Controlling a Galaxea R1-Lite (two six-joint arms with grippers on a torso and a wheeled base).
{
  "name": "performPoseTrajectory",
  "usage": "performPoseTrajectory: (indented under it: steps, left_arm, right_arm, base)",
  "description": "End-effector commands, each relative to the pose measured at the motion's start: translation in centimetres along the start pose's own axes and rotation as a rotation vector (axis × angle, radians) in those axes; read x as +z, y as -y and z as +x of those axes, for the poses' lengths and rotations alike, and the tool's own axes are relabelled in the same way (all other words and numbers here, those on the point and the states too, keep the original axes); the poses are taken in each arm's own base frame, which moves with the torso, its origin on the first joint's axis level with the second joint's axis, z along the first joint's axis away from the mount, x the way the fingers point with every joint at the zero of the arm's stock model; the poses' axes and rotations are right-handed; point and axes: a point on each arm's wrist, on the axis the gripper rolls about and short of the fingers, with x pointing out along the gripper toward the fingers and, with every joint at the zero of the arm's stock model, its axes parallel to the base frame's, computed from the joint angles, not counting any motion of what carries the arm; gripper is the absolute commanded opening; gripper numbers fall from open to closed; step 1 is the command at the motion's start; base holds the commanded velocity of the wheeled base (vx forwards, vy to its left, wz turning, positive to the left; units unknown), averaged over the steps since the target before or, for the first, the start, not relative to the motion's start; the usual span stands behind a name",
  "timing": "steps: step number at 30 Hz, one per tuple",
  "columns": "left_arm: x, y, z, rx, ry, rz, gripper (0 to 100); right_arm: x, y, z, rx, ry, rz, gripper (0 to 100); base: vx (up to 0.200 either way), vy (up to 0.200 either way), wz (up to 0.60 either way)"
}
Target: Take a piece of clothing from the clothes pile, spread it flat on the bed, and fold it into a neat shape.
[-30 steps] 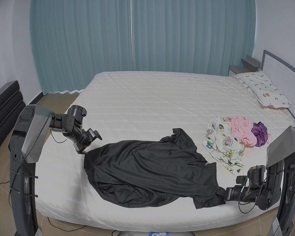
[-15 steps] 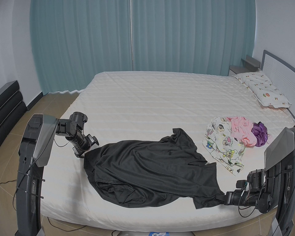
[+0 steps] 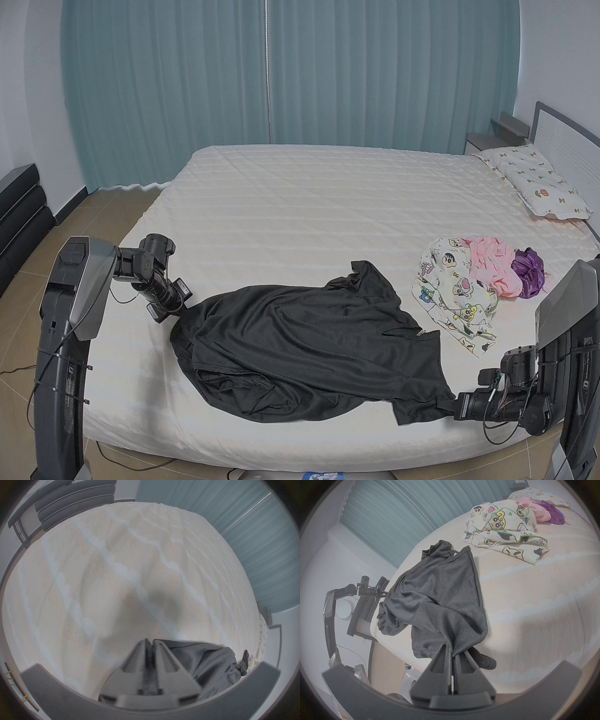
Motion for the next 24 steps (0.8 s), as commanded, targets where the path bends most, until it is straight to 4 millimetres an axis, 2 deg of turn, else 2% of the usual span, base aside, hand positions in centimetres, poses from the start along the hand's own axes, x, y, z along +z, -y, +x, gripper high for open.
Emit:
performPoseTrajectory:
  steps: [1, 3, 4, 6, 13, 19, 22, 24]
  left_arm:
    - [0.5, 0.1, -0.3, -0.021, 0.027, -0.005, 0]
    - [1.1, 0.3, -0.8, -0.048, 0.063, -0.007, 0]
    - [2.2, 0.8, -1.8, -0.103, 0.128, -0.009, 0]
    - [3.2, 1.3, -2.7, -0.159, 0.193, -0.008, 0]
    - [4.7, 2.7, -4.8, -0.281, 0.316, -0.008, 0]
    - [7.7, 2.7, -8.2, -0.425, 0.455, -0.155, 0]
    - [8.5, 2.2, -8.1, -0.459, 0.498, -0.183, 0]
    - [8.3, 1.9, -7.2, -0.448, 0.483, -0.183, 0]
  right_arm:
    - [0.1, 0.0, -0.1, 0.004, 0.013, -0.003, 0]
    - [0.0, 0.0, -0.2, 0.0, 0.007, 0.001, 0]
    - [-0.2, 0.0, -0.3, -0.004, -0.001, 0.0, 0]
    - [-0.4, 0.1, -0.4, -0.009, -0.01, 0.0, 0]
    - [-0.3, 0.4, -0.6, -0.023, -0.003, 0.012, 0]
    - [-0.2, 0.7, -0.6, -0.03, 0.003, 0.018, 0]
    - [-0.3, 0.7, -0.6, -0.031, -0.001, 0.016, 0]
    - [-0.3, 0.7, -0.6, -0.029, -0.003, 0.016, 0]
  base:
    - [0.0, 0.0, 0.0]
    - [0.0, 0.0, 0.0]
    - [0.0, 0.0, 0.0]
    - [0.0, 0.0, 0.0]
    - [0.0, 0.0, 0.0]
    - [0.0, 0.0, 0.0]
    - [0.0, 0.0, 0.0]
    - [0.0, 0.0, 0.0]
